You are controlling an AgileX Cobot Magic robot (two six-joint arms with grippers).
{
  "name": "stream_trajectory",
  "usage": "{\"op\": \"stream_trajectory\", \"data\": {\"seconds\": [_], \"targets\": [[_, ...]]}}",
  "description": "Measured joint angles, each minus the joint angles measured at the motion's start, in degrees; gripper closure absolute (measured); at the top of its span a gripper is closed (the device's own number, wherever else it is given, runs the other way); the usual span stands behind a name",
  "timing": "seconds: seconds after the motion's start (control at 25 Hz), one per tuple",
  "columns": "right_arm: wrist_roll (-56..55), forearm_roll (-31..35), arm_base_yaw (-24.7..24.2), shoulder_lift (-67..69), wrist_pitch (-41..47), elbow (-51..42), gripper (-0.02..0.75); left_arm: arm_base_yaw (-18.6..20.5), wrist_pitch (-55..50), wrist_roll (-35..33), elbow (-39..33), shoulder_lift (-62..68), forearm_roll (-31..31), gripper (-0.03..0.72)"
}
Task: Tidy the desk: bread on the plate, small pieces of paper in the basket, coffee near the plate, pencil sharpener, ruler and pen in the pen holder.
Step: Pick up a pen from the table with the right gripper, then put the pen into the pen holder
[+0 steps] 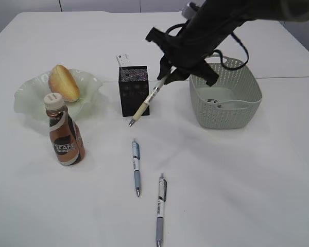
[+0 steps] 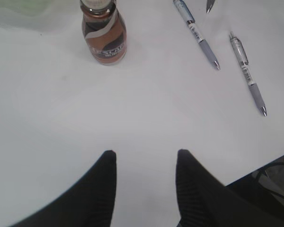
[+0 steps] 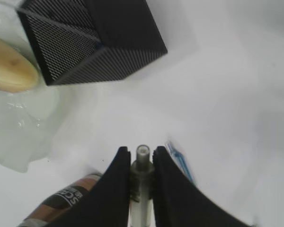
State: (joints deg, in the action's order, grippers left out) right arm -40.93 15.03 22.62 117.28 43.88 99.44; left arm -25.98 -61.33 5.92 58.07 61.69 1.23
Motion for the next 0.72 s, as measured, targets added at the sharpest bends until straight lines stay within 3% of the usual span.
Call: {"op": "stream_trajectory", "data": {"seconds": [0.32,0.72], "targets": [[6.79,1.23,-5.52,-4.13,-9.04,0.00,0.665,0.00,-0.20,0.00,0.00,0.00,1.77,0.381],[19.69,2.73,-5.61,-3.77,-30.87,0.00,0.665,0.00,-0.20,0.00,0.00,0.00,4.55,0.381]]}}
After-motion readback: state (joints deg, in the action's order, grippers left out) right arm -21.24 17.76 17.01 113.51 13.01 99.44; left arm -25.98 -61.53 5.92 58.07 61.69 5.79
